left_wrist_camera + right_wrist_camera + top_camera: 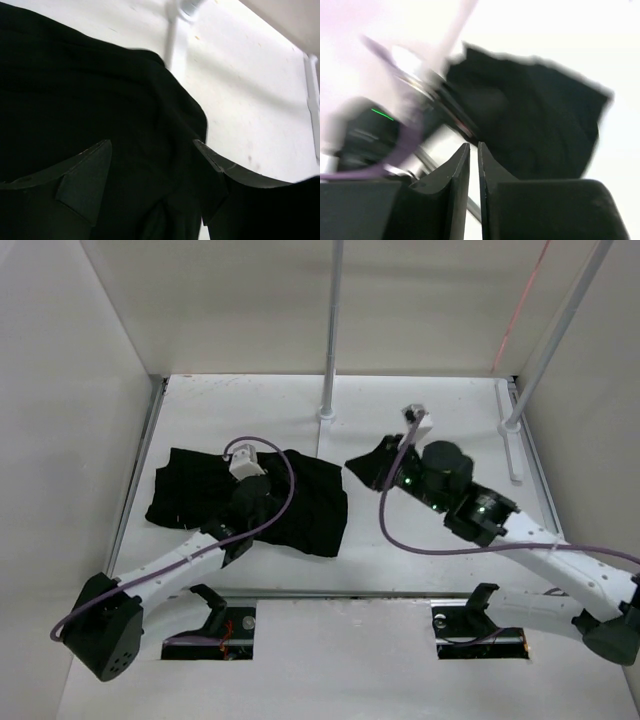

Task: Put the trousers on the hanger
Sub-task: Fold the trousers, then grab a hanger with the right arm

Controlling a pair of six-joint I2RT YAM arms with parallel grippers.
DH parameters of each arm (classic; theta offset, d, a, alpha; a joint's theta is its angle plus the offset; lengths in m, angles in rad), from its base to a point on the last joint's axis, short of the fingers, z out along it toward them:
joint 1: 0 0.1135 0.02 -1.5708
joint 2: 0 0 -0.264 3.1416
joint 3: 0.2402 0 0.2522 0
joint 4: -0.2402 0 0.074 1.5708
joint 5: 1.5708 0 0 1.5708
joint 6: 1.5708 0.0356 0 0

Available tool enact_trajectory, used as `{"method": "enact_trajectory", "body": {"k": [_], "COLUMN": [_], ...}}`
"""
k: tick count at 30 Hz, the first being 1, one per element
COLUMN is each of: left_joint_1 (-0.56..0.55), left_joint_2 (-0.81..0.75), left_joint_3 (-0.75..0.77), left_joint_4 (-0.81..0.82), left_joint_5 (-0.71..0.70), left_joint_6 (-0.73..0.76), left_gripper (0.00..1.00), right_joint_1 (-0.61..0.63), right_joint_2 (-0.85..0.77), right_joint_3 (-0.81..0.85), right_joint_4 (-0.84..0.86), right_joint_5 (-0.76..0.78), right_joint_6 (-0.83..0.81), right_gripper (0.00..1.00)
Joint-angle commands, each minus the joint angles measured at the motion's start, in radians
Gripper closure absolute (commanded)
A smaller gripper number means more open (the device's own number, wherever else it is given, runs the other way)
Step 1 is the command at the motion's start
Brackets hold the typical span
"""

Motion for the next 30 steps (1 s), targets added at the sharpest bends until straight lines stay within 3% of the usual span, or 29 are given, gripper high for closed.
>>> {"method": "enact_trajectory", "body": {"k": [1,8,12,18,20,25,30], "left_joint_1": [-0.073,-0.211,-0.269,-0.254,-0.247,-0.245,-0.265], "left_joint_2": [-0.016,-0.017,-0.033,-0.068,-0.073,-0.050,-0.002], "left_joint_3": [-0.009,-0.052,-0.072,-0.083,-0.084,-0.083,-0.069], "left_joint_4": [0.068,0.125,0.146,0.157,0.154,0.154,0.159], "left_joint_5": [-0.017,0.006,0.012,0.059,0.078,0.090,0.090], "left_joint_6": [0.046,0.054,0.057,0.071,0.072,0.069,0.065], "left_gripper": [0.38,0.38,0.37,0.37,0.37,0.37,0.37], "right_joint_1": [0.008,-0.220,-0.422,-0.639,-0.702,-0.794,-0.834], "right_joint_2": [-0.052,0.213,0.391,0.509,0.544,0.612,0.647], "right_joint_3": [0.287,0.995,1.284,1.363,1.375,1.391,1.383], "right_joint_4": [-0.117,-0.401,-0.528,-0.573,-0.574,-0.570,-0.524], "right_joint_5": [0.131,0.465,0.525,0.409,0.326,0.249,0.180], "right_joint_6": [-0.149,-0.402,-0.422,-0.353,-0.329,-0.290,-0.272], "right_gripper": [0.81,0.80,0.71,0.39,0.32,0.31,0.37]}}
